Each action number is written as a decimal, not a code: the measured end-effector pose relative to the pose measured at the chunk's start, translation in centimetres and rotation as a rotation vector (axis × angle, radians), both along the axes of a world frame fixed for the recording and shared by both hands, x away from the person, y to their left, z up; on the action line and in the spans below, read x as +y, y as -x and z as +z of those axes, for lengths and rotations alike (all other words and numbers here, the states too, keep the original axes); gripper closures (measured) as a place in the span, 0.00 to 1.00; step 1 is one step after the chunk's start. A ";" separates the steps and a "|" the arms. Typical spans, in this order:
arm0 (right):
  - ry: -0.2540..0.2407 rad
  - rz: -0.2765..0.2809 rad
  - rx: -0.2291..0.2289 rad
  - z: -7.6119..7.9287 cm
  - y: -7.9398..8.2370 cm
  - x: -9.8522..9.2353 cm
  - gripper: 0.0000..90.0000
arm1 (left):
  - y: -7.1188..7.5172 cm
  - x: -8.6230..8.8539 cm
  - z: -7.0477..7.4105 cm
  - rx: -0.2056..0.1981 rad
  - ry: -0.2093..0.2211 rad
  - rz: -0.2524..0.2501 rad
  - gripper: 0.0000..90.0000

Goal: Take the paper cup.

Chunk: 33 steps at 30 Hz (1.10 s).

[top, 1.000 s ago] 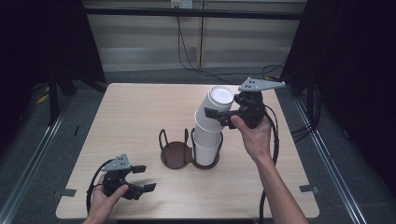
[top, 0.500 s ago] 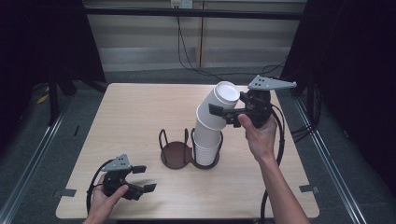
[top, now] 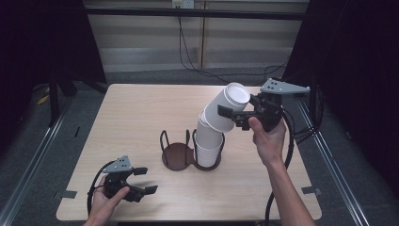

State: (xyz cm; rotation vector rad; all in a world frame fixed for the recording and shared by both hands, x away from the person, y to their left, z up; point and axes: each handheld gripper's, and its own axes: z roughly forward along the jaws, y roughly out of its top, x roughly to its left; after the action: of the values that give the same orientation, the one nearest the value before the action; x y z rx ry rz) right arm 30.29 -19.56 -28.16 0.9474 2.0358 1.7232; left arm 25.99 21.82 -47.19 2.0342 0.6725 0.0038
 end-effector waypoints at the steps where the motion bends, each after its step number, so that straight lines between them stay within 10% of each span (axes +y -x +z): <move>1: -0.008 -0.001 -0.002 -0.1 0.4 -0.3 0.23 | 0.0 0.0 0.0 0.001 -0.002 -0.001 0.19; 33: 0.009 -0.020 0.031 -2.2 5.0 -3.3 0.24 | 0.5 -0.7 0.3 -0.032 0.026 -0.030 0.18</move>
State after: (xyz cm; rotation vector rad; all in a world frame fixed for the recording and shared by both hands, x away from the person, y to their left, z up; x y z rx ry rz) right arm 25.26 -22.87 -30.32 0.9944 2.0448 1.6974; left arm 25.48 21.09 -46.91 2.0144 0.6193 0.0096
